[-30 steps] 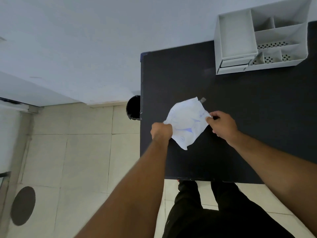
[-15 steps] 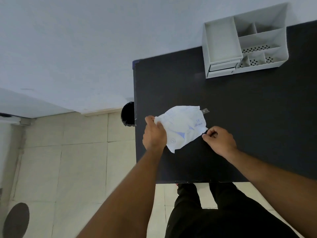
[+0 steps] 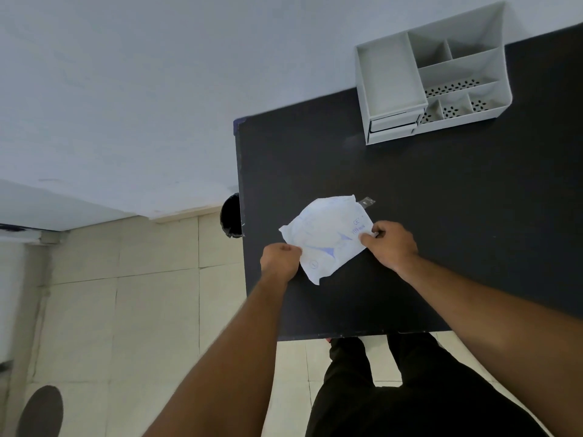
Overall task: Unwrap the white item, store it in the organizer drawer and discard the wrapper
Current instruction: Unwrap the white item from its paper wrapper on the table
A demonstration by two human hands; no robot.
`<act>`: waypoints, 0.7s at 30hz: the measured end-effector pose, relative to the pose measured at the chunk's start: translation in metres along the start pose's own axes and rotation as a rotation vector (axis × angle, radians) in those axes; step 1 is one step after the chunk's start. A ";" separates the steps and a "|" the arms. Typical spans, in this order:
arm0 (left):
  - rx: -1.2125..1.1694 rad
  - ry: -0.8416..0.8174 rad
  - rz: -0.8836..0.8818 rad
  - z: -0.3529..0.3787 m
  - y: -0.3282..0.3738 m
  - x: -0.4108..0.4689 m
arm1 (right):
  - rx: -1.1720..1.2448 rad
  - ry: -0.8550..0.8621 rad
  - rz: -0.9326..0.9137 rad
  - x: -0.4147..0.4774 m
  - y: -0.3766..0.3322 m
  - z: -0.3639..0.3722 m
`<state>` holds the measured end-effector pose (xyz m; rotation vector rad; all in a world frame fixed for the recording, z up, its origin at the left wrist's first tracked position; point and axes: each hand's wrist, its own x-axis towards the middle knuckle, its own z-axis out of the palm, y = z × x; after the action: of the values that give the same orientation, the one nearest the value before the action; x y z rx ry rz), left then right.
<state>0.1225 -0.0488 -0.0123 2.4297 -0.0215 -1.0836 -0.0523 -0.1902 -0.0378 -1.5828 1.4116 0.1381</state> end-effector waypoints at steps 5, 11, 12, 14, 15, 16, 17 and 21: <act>-0.083 0.123 0.082 -0.007 0.019 -0.002 | 0.128 -0.060 0.047 -0.012 0.017 0.007; 0.381 0.321 0.760 0.005 0.026 -0.017 | 0.105 -0.220 0.005 -0.019 0.020 0.008; 0.377 0.262 0.693 0.007 0.027 -0.019 | 0.120 -0.200 0.003 -0.018 0.020 0.007; 0.349 0.167 0.490 0.008 0.029 -0.022 | 0.163 -0.150 0.011 -0.017 0.020 0.004; 0.345 0.165 0.470 0.008 0.031 -0.025 | 0.171 -0.129 0.006 -0.016 0.020 0.003; 0.322 0.169 0.503 0.008 0.034 -0.028 | 0.165 -0.111 -0.003 -0.016 0.020 0.002; 0.280 0.175 0.557 0.008 0.037 -0.031 | 0.155 -0.090 -0.015 -0.016 0.020 0.002; 0.107 0.199 0.688 0.005 0.056 -0.046 | 0.154 -0.012 -0.016 -0.016 0.017 -0.001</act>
<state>0.0965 -0.0910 0.0409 2.3181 -0.8019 -0.5364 -0.0716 -0.1770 -0.0365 -1.4633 1.3671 0.0282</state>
